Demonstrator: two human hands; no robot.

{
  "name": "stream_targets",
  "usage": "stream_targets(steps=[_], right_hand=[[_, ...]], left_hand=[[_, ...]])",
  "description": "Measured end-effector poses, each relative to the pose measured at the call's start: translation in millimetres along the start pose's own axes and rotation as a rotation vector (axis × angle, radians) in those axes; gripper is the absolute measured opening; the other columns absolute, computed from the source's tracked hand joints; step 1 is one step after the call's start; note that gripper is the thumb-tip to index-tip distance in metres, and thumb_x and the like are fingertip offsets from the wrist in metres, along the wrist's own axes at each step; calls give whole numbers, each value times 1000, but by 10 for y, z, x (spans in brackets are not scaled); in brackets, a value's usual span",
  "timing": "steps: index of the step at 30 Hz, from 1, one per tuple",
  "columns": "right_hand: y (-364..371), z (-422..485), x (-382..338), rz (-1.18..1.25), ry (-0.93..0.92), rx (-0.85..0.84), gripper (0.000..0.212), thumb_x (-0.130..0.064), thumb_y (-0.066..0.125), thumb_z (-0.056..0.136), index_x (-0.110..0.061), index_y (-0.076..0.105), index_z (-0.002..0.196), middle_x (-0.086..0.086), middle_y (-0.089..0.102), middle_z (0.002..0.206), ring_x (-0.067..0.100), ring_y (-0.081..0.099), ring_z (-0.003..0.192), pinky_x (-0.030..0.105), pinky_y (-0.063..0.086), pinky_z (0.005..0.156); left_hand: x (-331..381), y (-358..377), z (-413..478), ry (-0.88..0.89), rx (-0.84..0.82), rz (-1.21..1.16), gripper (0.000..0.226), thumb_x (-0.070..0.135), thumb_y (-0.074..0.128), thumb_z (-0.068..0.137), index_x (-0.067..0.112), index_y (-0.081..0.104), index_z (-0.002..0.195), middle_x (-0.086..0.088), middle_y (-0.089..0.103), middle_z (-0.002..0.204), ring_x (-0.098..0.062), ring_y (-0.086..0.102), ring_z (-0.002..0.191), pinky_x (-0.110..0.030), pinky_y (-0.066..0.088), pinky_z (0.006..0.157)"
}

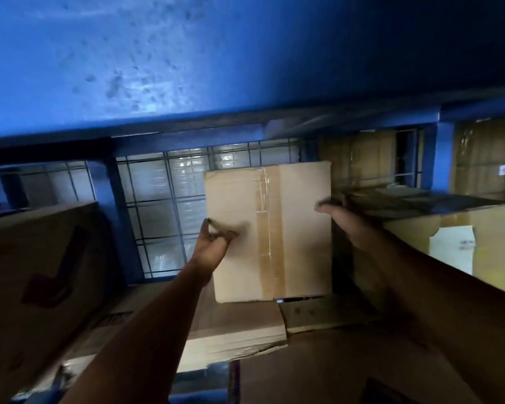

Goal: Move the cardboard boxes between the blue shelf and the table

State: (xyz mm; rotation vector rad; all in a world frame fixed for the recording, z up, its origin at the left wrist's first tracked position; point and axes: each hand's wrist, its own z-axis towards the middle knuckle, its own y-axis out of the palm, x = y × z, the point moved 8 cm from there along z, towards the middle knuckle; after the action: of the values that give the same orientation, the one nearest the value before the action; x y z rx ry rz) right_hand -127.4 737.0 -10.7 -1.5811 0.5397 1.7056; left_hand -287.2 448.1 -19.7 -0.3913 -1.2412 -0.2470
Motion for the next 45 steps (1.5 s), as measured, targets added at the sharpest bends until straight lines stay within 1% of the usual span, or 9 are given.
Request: stream_targets(steps=[5, 8, 11, 14, 19, 27, 31, 36, 45], right_hand=[[63, -62, 81, -68, 26, 37, 126, -82, 74, 38, -45, 29, 150, 1, 40, 154, 34, 42, 137, 57, 37, 111], [-99, 35, 266, -135, 27, 70, 118, -95, 67, 34, -62, 28, 140, -3, 45, 150, 36, 47, 132, 61, 44, 103], [-203, -442, 48, -13, -31, 109, 72, -66, 67, 72, -49, 42, 137, 0, 57, 133, 31, 57, 115, 55, 54, 88], [-319, -736, 106, 324, 18, 35, 35, -42, 44, 99, -30, 51, 131, 4, 58, 132, 30, 54, 120, 51, 47, 90], [-623, -1128, 229, 506, 101, -28, 51, -67, 35, 96, -26, 60, 115, 10, 64, 119, 39, 54, 122, 63, 36, 109], [-1001, -1810, 486, 361, 135, -145, 117, -101, 52, 47, -25, 56, 134, 10, 63, 132, 34, 59, 120, 58, 43, 105], [-1099, -2270, 696, 330, 208, -248, 130, -104, 49, 39, -35, 43, 148, 7, 58, 139, 37, 53, 126, 62, 41, 104], [-1127, -2555, 665, 290, 207, -229, 137, -108, 46, 33, -38, 40, 150, 4, 46, 155, 33, 42, 140, 66, 33, 110], [-1015, -2811, 400, 130, 197, -352, 50, -59, 66, 81, -22, 66, 115, 10, 72, 114, 30, 60, 115, 48, 38, 105]], left_hand=[[-9, -40, 21, -4, -38, 42, 38, 21, 70, 94, 24, 53, 129, -11, 68, 126, -27, 65, 113, -51, 55, 99], [80, -67, -77, 10, -45, 51, 53, 28, 70, 94, 28, 46, 142, -7, 67, 124, -25, 65, 108, -40, 54, 89], [158, -104, -299, -12, -8, -37, 41, 23, 62, 99, 20, 44, 136, 0, 67, 104, -10, 63, 88, -20, 50, 61], [150, -215, -522, -72, 21, -131, 25, 31, 45, 105, 13, 51, 122, -5, 66, 104, -22, 65, 96, -30, 50, 74], [173, -379, -1018, -162, 93, -275, 57, 65, 31, 99, 17, 58, 86, -9, 67, 105, -32, 60, 107, -53, 37, 107], [196, -129, -2334, -169, -20, -164, 78, 86, 27, 87, 33, 66, 128, -9, 71, 127, -25, 70, 113, -46, 56, 95], [102, -107, -2874, -201, 90, -199, 99, 102, 40, 63, 36, 66, 133, -7, 66, 136, -34, 57, 131, -60, 36, 114], [331, -4, -3401, -142, 247, -220, 108, 99, 61, 45, 36, 61, 133, -1, 66, 133, -25, 61, 122, -53, 50, 103], [441, -95, -3566, -250, 279, -78, 84, 74, 70, 68, 26, 57, 135, -5, 63, 127, -26, 61, 112, -49, 51, 99]])
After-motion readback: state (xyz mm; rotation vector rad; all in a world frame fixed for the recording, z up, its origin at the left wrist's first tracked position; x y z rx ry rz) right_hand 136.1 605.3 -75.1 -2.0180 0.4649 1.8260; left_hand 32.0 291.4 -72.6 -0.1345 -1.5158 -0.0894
